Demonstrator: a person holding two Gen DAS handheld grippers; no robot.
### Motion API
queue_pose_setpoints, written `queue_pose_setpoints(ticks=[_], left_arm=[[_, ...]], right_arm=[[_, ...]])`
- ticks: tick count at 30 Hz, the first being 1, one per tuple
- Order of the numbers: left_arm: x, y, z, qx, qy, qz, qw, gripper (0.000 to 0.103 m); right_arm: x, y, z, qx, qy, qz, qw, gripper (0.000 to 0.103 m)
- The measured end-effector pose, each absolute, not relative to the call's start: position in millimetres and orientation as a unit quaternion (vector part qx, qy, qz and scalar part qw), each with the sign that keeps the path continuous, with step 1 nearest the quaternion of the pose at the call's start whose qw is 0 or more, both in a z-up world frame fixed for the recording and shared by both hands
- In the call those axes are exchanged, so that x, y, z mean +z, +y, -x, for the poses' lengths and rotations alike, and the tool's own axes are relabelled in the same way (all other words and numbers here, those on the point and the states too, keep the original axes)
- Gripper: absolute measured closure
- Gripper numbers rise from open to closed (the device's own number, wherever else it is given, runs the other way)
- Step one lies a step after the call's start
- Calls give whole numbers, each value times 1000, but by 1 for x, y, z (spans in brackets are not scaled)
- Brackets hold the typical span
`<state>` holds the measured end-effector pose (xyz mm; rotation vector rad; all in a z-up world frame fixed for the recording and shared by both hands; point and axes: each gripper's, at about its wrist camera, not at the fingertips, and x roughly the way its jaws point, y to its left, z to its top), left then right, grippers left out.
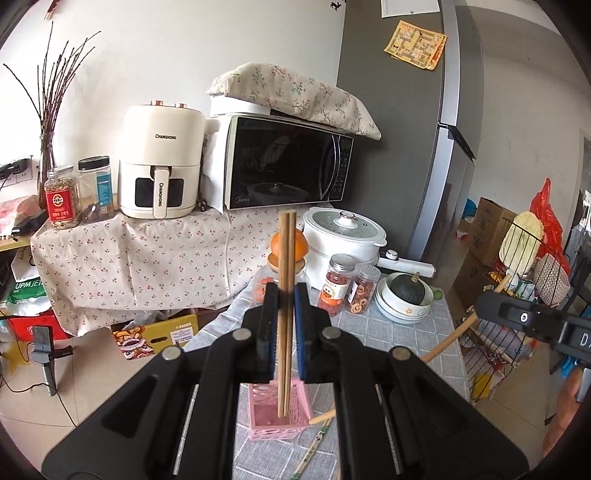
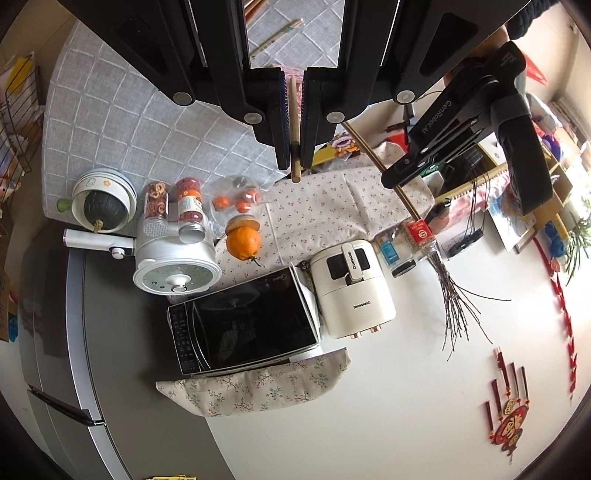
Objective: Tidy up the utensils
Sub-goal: 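Lower both grippers' chopsticks into the pink basket and open both grippers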
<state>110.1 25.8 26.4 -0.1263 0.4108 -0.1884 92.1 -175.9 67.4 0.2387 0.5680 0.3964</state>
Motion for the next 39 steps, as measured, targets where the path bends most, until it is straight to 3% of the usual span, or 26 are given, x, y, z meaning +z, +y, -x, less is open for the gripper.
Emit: queue_pose_setpoints(ticks=[17,26,29,31,33,39], left_arm=[[-29,13,-164,-76,299,34,950,93],[-31,10,-169,-77,301,40,950,93],[-30,9,-171,-76,303,41,949,83],[-28,10,-169,-74,304,45,949,65],[-25,12,-165,-74,303,47,949,58],[-18,16,-151,-79,319,45,943,41]], right_arm=[[-15,-152,-170,205,369,-141,895,98],[-30,-156,-182,219,373,-176,884,95],[-26,-158,-181,222,369,-182,884,87],[-22,-160,-178,223,366,-181,885,85],[-15,-162,-174,224,361,-176,888,84],[7,-178,-154,213,339,-163,902,63]])
